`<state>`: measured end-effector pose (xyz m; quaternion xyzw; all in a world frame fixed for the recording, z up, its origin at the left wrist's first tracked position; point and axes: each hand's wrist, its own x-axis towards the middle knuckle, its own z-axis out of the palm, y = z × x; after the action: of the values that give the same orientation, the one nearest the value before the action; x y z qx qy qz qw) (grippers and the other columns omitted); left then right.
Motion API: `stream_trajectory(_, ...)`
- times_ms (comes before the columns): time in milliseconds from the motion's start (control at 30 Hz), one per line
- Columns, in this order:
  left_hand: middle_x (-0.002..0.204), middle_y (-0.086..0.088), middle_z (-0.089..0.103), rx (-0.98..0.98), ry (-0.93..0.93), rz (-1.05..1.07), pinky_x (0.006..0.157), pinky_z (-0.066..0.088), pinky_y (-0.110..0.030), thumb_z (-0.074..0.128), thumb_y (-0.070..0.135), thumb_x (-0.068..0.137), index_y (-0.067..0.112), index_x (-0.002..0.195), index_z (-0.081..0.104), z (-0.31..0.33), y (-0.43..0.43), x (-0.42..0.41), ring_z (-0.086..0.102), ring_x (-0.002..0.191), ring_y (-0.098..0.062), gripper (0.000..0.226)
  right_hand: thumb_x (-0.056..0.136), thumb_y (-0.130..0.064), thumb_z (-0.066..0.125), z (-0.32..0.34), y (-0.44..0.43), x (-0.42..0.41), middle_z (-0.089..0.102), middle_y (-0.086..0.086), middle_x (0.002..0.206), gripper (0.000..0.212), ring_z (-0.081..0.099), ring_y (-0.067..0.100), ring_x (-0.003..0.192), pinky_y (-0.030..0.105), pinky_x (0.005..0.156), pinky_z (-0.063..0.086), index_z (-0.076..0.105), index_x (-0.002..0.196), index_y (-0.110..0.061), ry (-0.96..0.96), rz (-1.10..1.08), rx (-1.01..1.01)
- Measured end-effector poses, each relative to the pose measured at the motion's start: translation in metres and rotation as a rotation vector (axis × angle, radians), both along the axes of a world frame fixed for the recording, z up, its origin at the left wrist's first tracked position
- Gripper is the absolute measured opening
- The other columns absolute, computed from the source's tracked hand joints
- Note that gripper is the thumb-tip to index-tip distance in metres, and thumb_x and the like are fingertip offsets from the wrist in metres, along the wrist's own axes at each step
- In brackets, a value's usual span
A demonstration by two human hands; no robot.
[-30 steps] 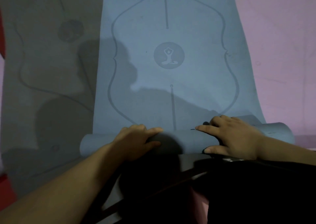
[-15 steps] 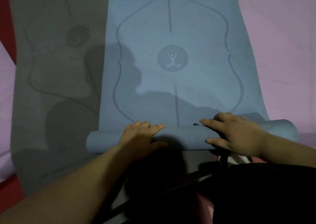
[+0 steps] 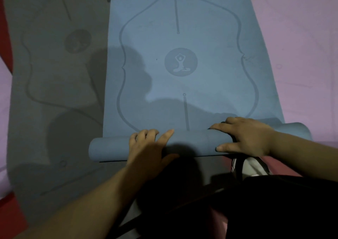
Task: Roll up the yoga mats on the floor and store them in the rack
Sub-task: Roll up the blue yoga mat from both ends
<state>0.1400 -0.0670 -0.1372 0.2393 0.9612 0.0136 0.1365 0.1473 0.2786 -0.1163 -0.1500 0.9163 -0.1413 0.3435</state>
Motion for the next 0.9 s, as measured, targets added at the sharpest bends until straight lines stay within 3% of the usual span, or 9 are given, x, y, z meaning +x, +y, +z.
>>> stream_trajectory(133, 0.109, 0.000, 0.059, 0.040, -0.011, -0.004, 0.087, 0.040, -0.046, 0.035, 0.087, 0.080, 0.042, 0.142, 0.054, -0.002, 0.003, -0.014, 0.056, 0.100, -0.031, 0.079, 0.086, -0.088, 0.030, 0.004, -0.007, 0.007, 0.052, -0.009, 0.127, 0.076, 0.053, 0.019, 0.121, 0.039, 0.102, 0.044, 0.026, 0.152, -0.049, 0.089, -0.009, 0.118)
stream_trajectory(200, 0.113, 0.003, 0.055, 0.000, -0.086, 0.005, 0.091, 0.036, -0.044, 0.023, 0.090, 0.078, 0.048, 0.147, 0.045, 0.001, 0.003, -0.023, 0.052, 0.106, -0.027, 0.084, 0.088, -0.085, 0.025, -0.001, -0.016, 0.025, 0.056, 0.000, 0.125, 0.081, 0.057, 0.028, 0.112, 0.044, 0.097, 0.045, 0.033, 0.154, -0.039, 0.291, 0.002, 0.205)
stream_trajectory(267, 0.118, 0.007, 0.048, -0.066, -0.175, 0.008, 0.095, 0.032, -0.042, 0.014, 0.093, 0.073, 0.051, 0.152, 0.030, 0.004, 0.003, -0.030, 0.046, 0.113, -0.023, 0.090, 0.089, -0.081, 0.034, -0.008, -0.025, 0.042, 0.059, 0.008, 0.120, 0.082, 0.057, 0.035, 0.104, 0.048, 0.091, 0.045, 0.045, 0.151, -0.028, 0.437, -0.018, 0.243)
stream_trajectory(367, 0.121, 0.009, 0.045, -0.111, -0.253, 0.008, 0.101, 0.032, -0.042, 0.016, 0.095, 0.075, 0.052, 0.153, 0.022, 0.007, 0.007, -0.038, 0.042, 0.116, -0.021, 0.088, 0.088, -0.079, 0.039, -0.013, -0.026, 0.041, 0.060, 0.010, 0.119, 0.079, 0.058, 0.036, 0.101, 0.047, 0.088, 0.044, 0.052, 0.146, -0.027, 0.497, -0.055, 0.255)
stream_trajectory(467, 0.122, 0.004, 0.046, -0.096, -0.294, 0.043, 0.107, 0.030, -0.047, 0.023, 0.092, 0.080, 0.052, 0.152, 0.025, 0.009, 0.011, -0.043, 0.042, 0.118, -0.023, 0.083, 0.087, -0.085, 0.027, -0.010, -0.021, 0.028, 0.060, 0.006, 0.117, 0.084, 0.062, 0.034, 0.098, 0.046, 0.084, 0.047, 0.051, 0.145, -0.030, 0.411, -0.028, 0.260)
stream_trajectory(600, 0.123, -0.018, 0.057, 0.001, 0.075, 0.080, 0.106, 0.034, -0.063, 0.043, 0.079, 0.083, 0.033, 0.148, 0.050, 0.003, 0.015, -0.001, 0.052, 0.114, -0.040, 0.080, 0.082, -0.090, 0.014, -0.001, -0.014, 0.002, 0.049, -0.003, 0.132, 0.086, 0.055, 0.026, 0.118, 0.043, 0.098, 0.044, 0.023, 0.153, -0.043, 0.182, 0.026, 0.273)
stream_trajectory(700, 0.131, -0.021, 0.055, -0.009, 0.063, 0.088, 0.110, 0.027, -0.067, 0.046, 0.081, 0.079, 0.033, 0.148, 0.048, -0.003, 0.015, 0.010, 0.050, 0.123, -0.043, 0.084, 0.082, -0.091, 0.015, 0.001, -0.013, -0.002, 0.047, -0.004, 0.135, 0.085, 0.052, 0.024, 0.122, 0.043, 0.100, 0.042, 0.018, 0.152, -0.045, 0.156, 0.061, 0.268)
stream_trajectory(800, 0.129, -0.020, 0.057, 0.004, 0.054, 0.063, 0.109, 0.031, -0.065, 0.043, 0.082, 0.083, 0.030, 0.147, 0.052, -0.003, 0.014, -0.006, 0.052, 0.118, -0.042, 0.083, 0.079, -0.091, 0.011, 0.002, -0.012, -0.005, 0.049, -0.003, 0.133, 0.088, 0.050, 0.024, 0.124, 0.042, 0.102, 0.041, 0.022, 0.153, -0.044, 0.155, 0.029, 0.261)
stream_trajectory(900, 0.136, -0.011, 0.050, -0.107, -0.084, 0.069, 0.111, 0.027, -0.055, 0.017, 0.089, 0.076, 0.040, 0.154, 0.035, 0.008, 0.017, -0.031, 0.045, 0.127, -0.034, 0.094, 0.084, -0.087, 0.013, 0.005, -0.014, -0.003, 0.052, 0.004, 0.132, 0.085, 0.051, 0.031, 0.119, 0.046, 0.100, 0.043, 0.031, 0.154, -0.042, 0.265, -0.057, 0.266)
